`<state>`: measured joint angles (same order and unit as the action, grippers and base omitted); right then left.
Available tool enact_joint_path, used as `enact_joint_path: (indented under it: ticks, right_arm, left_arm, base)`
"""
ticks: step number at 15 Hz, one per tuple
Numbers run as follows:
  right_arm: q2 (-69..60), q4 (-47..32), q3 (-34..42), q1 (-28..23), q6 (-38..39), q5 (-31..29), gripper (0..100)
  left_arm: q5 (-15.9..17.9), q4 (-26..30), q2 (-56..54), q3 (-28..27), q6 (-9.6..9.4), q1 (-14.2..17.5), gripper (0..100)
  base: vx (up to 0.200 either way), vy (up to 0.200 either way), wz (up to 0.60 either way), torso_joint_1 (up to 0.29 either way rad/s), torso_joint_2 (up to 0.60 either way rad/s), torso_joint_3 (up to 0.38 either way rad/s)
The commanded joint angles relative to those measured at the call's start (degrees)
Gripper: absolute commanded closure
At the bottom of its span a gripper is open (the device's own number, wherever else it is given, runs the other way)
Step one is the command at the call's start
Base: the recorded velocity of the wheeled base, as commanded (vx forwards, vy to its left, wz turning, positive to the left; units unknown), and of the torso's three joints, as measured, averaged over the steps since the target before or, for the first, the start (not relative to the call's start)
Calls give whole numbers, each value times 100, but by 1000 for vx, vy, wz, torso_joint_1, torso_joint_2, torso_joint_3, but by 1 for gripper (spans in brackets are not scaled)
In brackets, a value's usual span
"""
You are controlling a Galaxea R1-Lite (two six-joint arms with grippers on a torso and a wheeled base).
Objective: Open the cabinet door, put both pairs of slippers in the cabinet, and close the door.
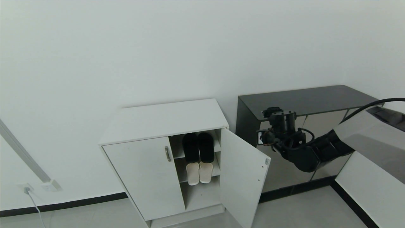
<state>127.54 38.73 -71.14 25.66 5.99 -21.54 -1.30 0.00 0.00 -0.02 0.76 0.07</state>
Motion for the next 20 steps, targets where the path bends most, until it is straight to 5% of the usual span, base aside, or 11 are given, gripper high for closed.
enact_joint_path:
  ticks: [1, 20]
  right_arm:
    - [377, 3, -75, -61, 8, 80, 100]
    - [790, -225, -57, -61, 8, 97, 100]
  left_arm:
    - [-1, 0, 0, 2, 12, 1, 100]
    - [-19, 0, 0, -6, 21, 1, 100]
  base:
    - [0, 0, 0, 0, 0, 0]
    - [0, 0, 0, 0, 0, 0]
